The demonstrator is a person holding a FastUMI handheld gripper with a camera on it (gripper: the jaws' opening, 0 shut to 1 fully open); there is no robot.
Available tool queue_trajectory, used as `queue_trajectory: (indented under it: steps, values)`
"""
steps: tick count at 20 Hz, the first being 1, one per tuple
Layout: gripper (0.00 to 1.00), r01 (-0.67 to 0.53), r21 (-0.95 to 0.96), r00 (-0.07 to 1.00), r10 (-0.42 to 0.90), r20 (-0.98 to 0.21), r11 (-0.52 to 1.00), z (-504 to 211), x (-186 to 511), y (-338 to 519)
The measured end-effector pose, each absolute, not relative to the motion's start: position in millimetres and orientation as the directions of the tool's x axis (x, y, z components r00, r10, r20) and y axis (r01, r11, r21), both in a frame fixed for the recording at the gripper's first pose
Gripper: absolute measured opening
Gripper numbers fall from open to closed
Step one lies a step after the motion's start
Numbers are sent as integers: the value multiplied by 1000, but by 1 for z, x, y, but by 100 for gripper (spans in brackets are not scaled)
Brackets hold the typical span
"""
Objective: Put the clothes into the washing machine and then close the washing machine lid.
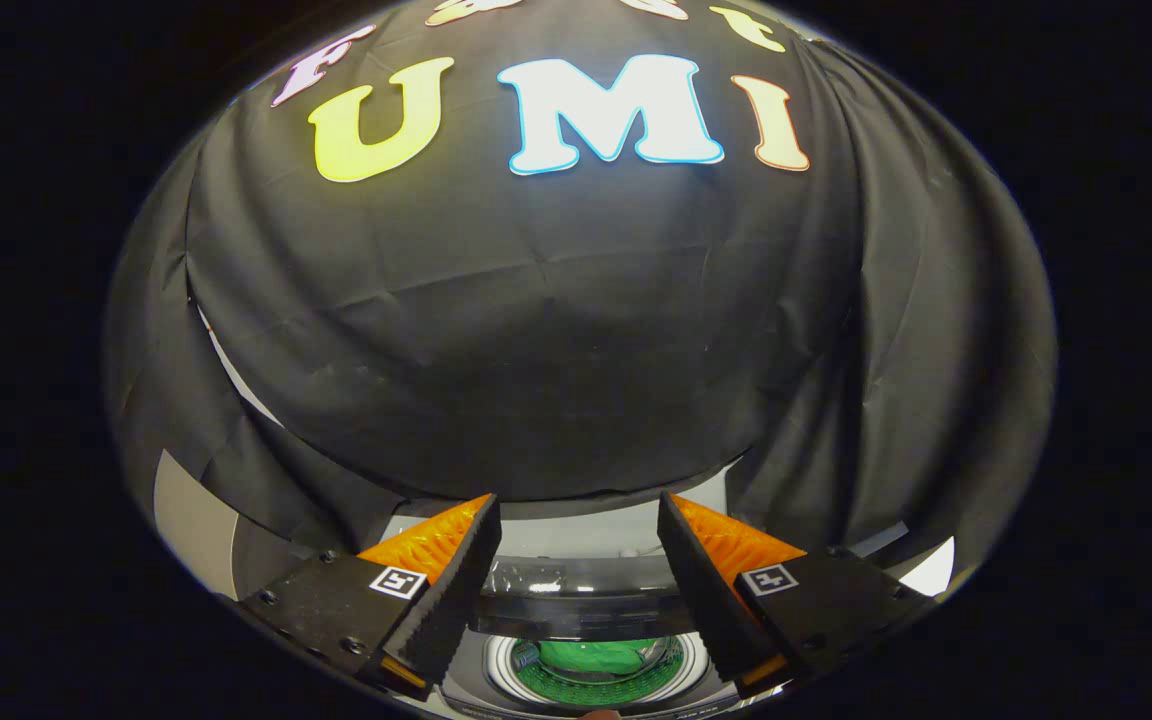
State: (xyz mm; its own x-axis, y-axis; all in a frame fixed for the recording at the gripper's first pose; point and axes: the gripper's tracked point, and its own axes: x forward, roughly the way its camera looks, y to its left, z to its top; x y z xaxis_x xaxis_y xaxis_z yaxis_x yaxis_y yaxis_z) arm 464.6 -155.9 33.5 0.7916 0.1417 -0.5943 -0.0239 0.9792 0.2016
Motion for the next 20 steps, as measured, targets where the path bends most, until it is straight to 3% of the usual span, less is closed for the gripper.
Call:
queue_trajectory:
  steps: [12, 20]
  values:
    - [98, -91, 193, 777, 191, -600, 977, 22, 456, -147]
    - [99, -103, 186, 826, 188, -531, 977, 26, 438, -147]
